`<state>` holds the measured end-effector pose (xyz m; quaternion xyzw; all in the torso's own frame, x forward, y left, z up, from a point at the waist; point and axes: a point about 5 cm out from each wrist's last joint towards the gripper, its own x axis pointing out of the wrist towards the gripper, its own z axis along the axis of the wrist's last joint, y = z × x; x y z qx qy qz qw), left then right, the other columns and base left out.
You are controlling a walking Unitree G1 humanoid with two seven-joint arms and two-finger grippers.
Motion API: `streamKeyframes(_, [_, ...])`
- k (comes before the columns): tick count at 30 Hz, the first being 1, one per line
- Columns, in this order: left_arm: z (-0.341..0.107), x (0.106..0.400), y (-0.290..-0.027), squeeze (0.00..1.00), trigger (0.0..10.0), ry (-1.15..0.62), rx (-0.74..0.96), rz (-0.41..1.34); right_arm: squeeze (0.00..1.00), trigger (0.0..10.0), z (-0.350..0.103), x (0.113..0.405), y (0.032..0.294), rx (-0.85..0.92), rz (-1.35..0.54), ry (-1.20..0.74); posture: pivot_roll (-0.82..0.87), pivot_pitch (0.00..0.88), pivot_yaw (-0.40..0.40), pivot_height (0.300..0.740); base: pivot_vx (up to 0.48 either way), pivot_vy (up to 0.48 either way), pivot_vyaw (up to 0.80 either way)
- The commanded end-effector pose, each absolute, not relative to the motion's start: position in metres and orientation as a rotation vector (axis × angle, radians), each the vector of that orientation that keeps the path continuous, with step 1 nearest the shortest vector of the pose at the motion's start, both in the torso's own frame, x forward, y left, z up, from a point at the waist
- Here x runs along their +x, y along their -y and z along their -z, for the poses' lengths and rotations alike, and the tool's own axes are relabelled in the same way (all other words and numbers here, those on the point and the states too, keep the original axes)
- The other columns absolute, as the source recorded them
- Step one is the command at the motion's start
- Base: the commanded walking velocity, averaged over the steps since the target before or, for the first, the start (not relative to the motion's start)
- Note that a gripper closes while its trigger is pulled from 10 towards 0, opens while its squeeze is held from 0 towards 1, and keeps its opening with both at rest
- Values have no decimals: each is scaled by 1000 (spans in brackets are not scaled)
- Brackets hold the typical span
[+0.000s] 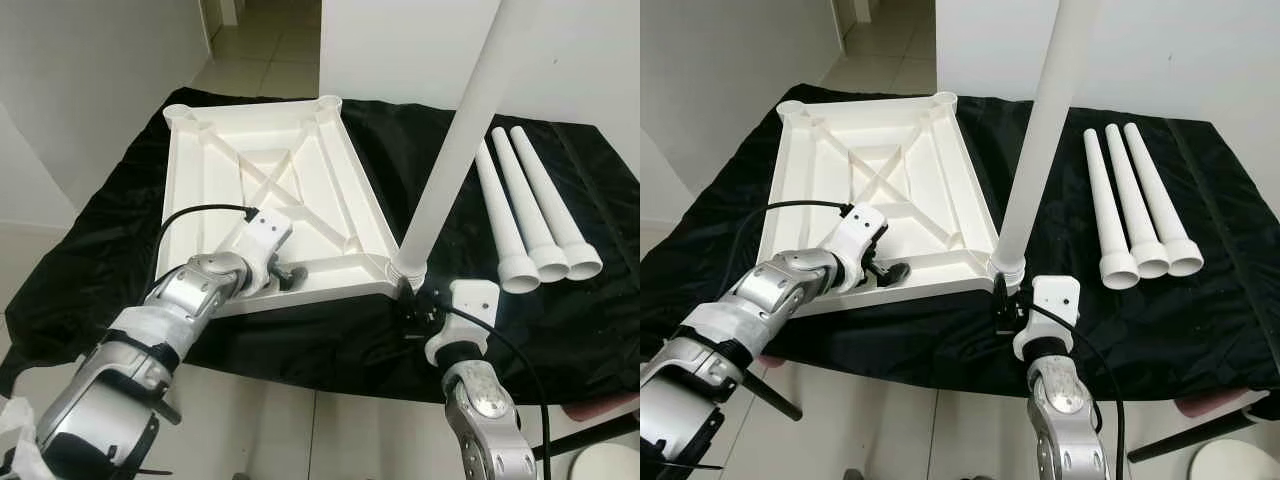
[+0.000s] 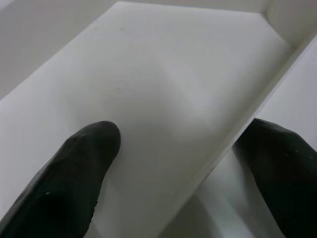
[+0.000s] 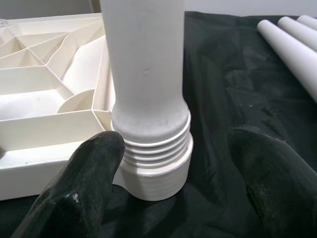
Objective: Building children table
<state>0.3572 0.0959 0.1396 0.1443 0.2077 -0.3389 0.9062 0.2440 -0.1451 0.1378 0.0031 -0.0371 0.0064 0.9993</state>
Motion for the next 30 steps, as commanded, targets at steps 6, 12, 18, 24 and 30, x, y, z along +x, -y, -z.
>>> streamKeyframes(6, [-131, 361, -99, 0, 0, -463, 318, 674, 0, 10000, -135, 245, 145, 15, 10, 50, -41, 68, 46, 740, 0, 0, 0])
streamKeyframes(12, [-130, 362, -97, 0, 0, -450, 327, 663, 0, 10000, -136, 247, 146, 18, 20, 55, -48, 63, 46, 740, 0, 0, 0])
streamKeyframes(18, [-130, 364, -89, 0, 0, -428, 323, 659, 0, 10000, -138, 250, 146, 22, 30, 62, -54, 53, 49, 740, 0, 0, 0])
streamKeyframes(24, [-130, 367, -88, 0, 0, -414, 341, 628, 0, 10000, -138, 251, 145, 23, 39, 61, -55, 51, 51, 740, 0, 0, 0])
streamKeyframes(30, [-133, 371, -87, 0, 941, -391, 354, 586, 0, 10000, -138, 253, 145, 27, 43, 60, -54, 51, 49, 740, 0, 0, 0])
